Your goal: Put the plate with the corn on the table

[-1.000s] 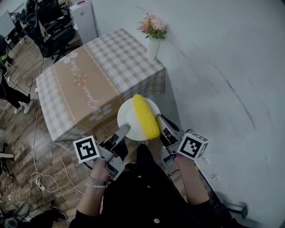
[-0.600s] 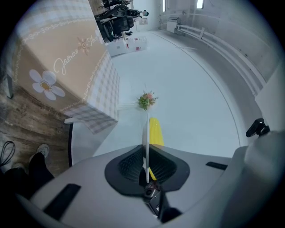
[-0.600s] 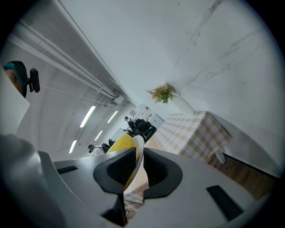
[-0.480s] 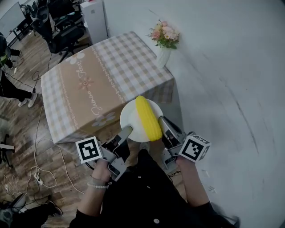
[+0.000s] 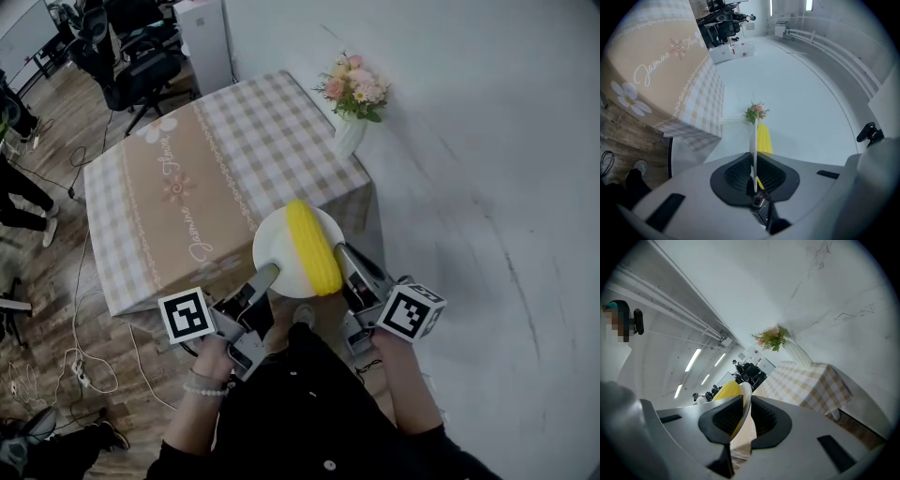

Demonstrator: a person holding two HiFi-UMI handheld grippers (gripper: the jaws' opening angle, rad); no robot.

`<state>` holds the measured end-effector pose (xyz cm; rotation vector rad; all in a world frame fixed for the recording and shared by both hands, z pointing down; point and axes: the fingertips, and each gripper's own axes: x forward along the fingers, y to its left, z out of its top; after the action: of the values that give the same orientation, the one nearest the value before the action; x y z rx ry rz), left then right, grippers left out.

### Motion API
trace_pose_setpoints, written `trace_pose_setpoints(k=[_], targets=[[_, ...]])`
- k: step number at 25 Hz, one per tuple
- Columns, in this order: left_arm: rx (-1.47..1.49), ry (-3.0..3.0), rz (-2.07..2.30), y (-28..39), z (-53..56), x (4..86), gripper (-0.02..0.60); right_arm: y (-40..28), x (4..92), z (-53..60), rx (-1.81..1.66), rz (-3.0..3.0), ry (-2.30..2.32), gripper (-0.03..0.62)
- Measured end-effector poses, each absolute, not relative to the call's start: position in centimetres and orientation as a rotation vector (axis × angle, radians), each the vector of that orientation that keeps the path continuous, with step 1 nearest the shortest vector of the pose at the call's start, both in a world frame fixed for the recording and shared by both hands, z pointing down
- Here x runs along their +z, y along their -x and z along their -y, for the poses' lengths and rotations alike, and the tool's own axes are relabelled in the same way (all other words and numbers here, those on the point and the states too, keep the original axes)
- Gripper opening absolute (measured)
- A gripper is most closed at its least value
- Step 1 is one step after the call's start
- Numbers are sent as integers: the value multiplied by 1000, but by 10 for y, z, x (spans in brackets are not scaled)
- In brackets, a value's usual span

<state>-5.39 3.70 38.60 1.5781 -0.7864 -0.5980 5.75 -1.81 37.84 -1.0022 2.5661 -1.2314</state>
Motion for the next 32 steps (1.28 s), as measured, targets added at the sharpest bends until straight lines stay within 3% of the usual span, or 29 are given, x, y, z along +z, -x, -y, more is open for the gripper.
trace_pose_setpoints(k=[32], targets=[[-616, -1541, 871, 30, 76, 403, 32, -78, 398, 139, -1294, -2650, 918, 81]])
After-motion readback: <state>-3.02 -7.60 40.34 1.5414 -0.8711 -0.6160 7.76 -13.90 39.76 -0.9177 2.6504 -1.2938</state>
